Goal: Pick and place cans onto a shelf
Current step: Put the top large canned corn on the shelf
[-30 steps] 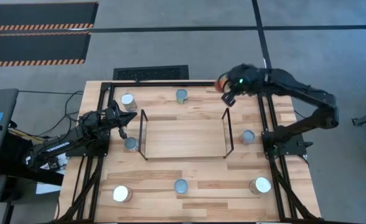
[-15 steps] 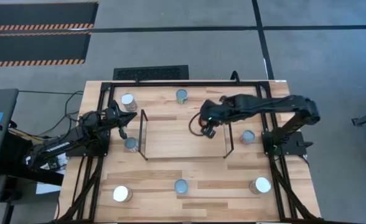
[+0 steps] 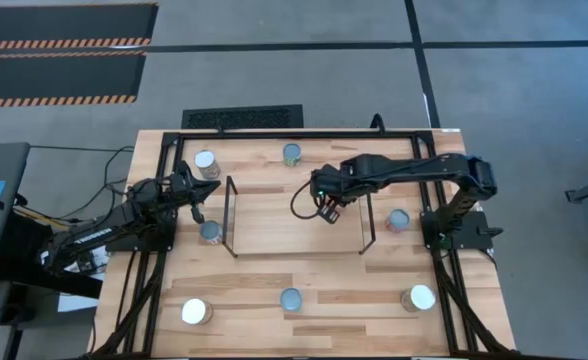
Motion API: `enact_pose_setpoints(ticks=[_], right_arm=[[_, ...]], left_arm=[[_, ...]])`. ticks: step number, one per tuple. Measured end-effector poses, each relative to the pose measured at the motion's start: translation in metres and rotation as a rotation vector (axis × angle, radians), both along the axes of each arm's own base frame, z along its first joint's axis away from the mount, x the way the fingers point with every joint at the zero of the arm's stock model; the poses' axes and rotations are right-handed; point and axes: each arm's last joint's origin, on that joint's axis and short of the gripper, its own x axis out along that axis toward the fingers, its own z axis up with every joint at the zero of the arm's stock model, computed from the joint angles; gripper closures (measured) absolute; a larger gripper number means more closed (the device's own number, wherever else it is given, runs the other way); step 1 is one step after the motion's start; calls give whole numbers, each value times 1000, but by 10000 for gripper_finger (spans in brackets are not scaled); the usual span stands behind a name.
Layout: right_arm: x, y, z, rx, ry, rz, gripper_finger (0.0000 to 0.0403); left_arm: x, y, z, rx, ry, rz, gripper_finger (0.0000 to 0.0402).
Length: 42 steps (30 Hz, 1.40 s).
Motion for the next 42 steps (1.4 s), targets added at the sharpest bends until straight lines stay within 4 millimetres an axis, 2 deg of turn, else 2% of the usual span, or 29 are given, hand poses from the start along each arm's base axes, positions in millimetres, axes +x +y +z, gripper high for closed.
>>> enact_pose_setpoints(ticks=[8, 16, 32, 36, 42], right_arm=[[0, -3, -5, 31, 31, -12, 397], [5, -6, -18, 28, 104, -2, 397], [8, -5, -21, 38, 112, 42, 353], [10, -5, -15, 39, 98, 47, 335], [16, -5, 6, 15, 28, 98, 302]], left_arm=[[0, 0, 0, 7, 2, 0, 401], [0, 0, 0, 6, 2, 0, 401], [0, 0, 0, 0, 0, -1, 401], [0, 0, 0, 0, 0, -1, 401], [0, 0, 0, 0, 0, -1, 401]])
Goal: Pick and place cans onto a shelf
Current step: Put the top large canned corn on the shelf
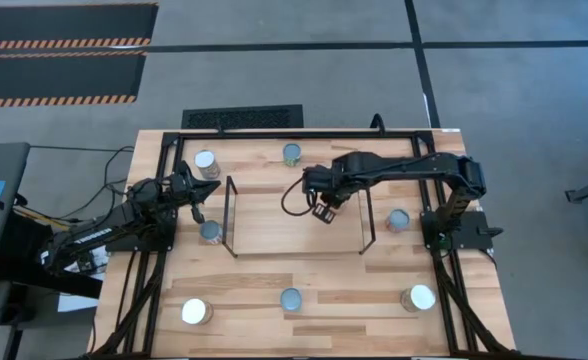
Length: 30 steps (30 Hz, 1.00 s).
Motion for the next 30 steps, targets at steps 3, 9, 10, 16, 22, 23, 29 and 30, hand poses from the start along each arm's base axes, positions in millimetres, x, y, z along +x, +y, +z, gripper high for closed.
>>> enact_pose_setpoints(ticks=[3, 9, 10, 16, 22, 23, 29, 30], right_arm=[[3, 0, 14, -14, -42, 39, 296], [5, 8, 34, -56, -71, 194, 337], [5, 10, 34, -58, -67, 211, 351], [9, 18, 17, -25, -65, 271, 388], [7, 21, -9, 48, -22, 269, 396], [8, 20, -12, 48, -27, 266, 394], [8, 12, -17, 49, -35, 231, 398], [8, 10, -17, 48, -38, 225, 398]], left_arm=[[0, 0, 0, 0, 0, 0, 401], [0, 0, 0, -1, 0, 0, 401], [0, 0, 0, -1, 0, 0, 401], [0, 0, 0, -2, 0, 0, 401], [0, 0, 0, -2, -1, 0, 401], [0, 0, 0, -2, -1, 0, 401], [0, 0, 0, -2, -1, 0, 401], [0, 0, 0, -3, -1, 0, 401]])
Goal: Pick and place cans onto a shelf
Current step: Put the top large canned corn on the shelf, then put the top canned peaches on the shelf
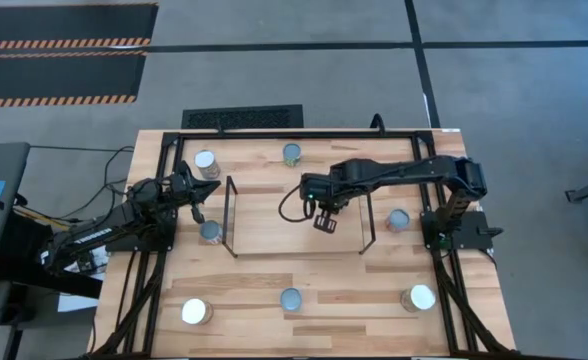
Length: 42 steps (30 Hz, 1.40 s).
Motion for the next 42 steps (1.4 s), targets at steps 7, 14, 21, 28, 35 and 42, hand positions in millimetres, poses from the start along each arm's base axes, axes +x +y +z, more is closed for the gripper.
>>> enact_pose_setpoints(ticks=[7, 14, 21, 28, 35, 42], right_arm=[[-2, -14, 0, -25, 16, -45, 397], [-6, -19, -2, -23, 54, -58, 396], [-6, -17, -1, -26, 63, -33, 397], [-18, -6, 34, -77, -75, 144, 399], [-58, -22, 44, -116, -413, 286, 400], [-119, -55, 20, -267, -738, 282, 400]], left_arm=[[0, 0, 0, 0, 0, 0, 401], [0, 0, 0, 0, 0, 0, 401], [0, 0, 0, 0, -1, 0, 401], [0, 0, 0, 1, 0, 0, 401], [0, 0, 0, -5, -3, -2, 401], [-3, 1, 11, -29, -17, 86, 401]])
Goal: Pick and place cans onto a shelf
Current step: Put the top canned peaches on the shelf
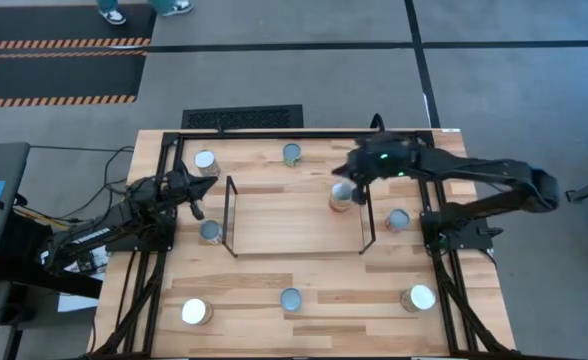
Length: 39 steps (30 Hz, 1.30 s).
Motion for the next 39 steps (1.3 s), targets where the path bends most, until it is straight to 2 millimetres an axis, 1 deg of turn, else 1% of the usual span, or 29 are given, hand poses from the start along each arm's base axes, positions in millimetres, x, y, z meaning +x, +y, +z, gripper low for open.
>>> enact_pose_setpoints(ticks=[4, 7, 10, 15, 20, 23, 25, 29, 33, 35, 39], right_arm=[[-32, -18, -7, -79, -135, -54, 400], [-53, -27, -4, -110, -207, -69, 400], [-69, -34, -2, -124, -234, -91, 400], [-83, -43, -4, -131, -239, -93, 399], [-87, -48, -4, -123, -240, -71, 400], [-89, -49, -8, -112, -234, -45, 399], [-90, -50, -16, -112, -252, -26, 400], [-97, -51, -42, -84, -316, -29, 400], [-106, -48, -62, -83, -376, -55, 400], [-109, -45, -66, -86, -389, -58, 400], [-118, -39, -61, -125, -433, -72, 399]], left_arm=[[-2, 3, 3, -26, 9, 120, 401], [-3, 6, 12, -56, 30, 179, 401], [-2, 11, 22, -90, 103, 234, 401], [3, 26, 46, -160, 236, 327, 401], [14, 48, 67, -248, 423, 416, 401], [20, 61, 76, -293, 564, 428, 401], [24, 68, 80, -316, 644, 402, 401], [27, 75, 79, -351, 771, 337, 402], [28, 78, 72, -363, 834, 260, 402], [25, 78, 66, -395, 888, 242, 402], [25, 80, 60, -401, 950, 220, 395]])
